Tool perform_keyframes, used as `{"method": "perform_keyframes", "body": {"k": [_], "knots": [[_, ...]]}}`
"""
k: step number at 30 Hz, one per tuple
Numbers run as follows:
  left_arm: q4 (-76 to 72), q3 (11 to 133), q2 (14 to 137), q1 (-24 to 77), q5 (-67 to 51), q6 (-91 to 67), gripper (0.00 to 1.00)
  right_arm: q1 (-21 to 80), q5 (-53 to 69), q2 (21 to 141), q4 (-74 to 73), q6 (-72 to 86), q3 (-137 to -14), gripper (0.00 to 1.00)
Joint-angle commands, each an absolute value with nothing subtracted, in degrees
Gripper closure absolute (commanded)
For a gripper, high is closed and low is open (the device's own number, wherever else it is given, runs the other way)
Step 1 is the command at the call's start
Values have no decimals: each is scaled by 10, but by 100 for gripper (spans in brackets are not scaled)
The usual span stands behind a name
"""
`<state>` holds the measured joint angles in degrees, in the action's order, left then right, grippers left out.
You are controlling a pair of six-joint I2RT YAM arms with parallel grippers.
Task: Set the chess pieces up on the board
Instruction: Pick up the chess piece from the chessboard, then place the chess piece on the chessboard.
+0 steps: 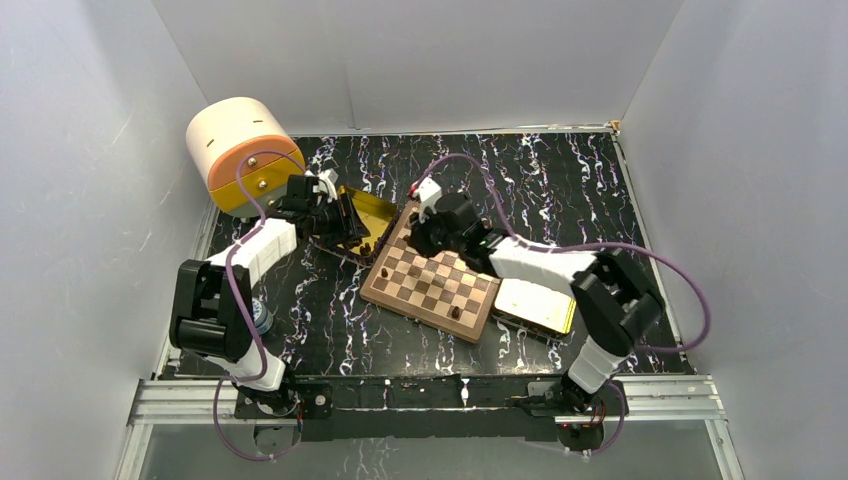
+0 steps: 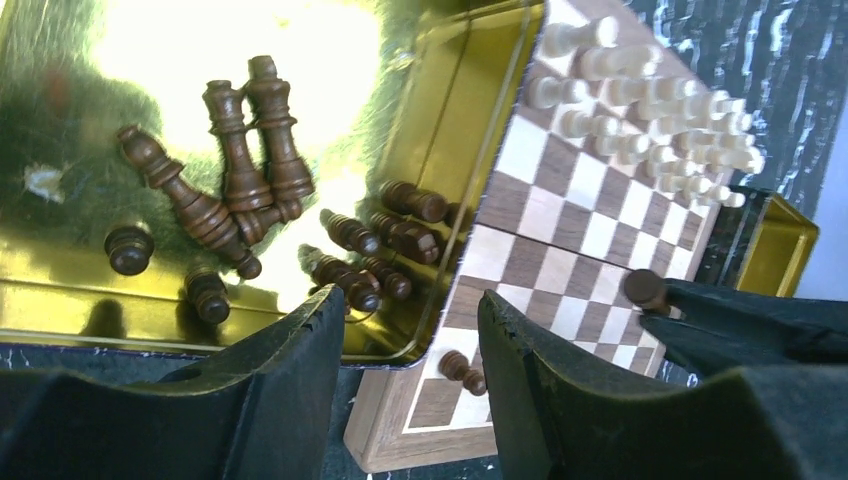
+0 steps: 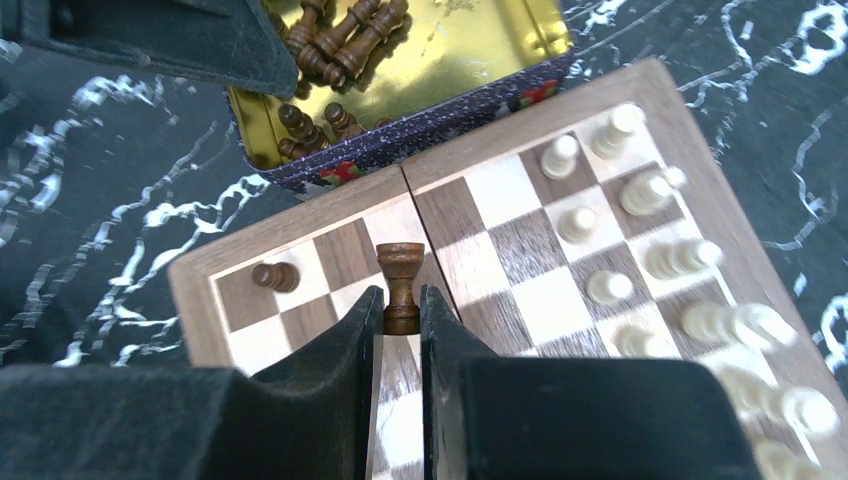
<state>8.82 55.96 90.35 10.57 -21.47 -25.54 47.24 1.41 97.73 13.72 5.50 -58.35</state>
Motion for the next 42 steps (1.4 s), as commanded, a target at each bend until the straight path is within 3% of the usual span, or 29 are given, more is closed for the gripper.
{"method": "perform_keyframes", "body": {"k": [1, 8, 15, 20, 26, 42], "knots": [[27, 565, 842, 107, -255, -225, 50, 434, 59, 878, 36, 147, -604, 90], [-119, 505, 795, 148, -328, -203, 49, 380, 143, 759, -152, 201, -605, 89], [-223, 438, 691, 271, -362, 83, 47, 337, 241, 702, -250, 244, -626, 89], [-177, 436, 681, 292, -463, 254, 47, 325, 315, 714, -278, 259, -645, 90], [-111, 408, 650, 328, -476, 462, 46, 324, 369, 730, -261, 276, -647, 88], [-108, 418, 653, 396, -423, 499, 45, 325, 417, 784, -195, 341, -623, 88]]}}
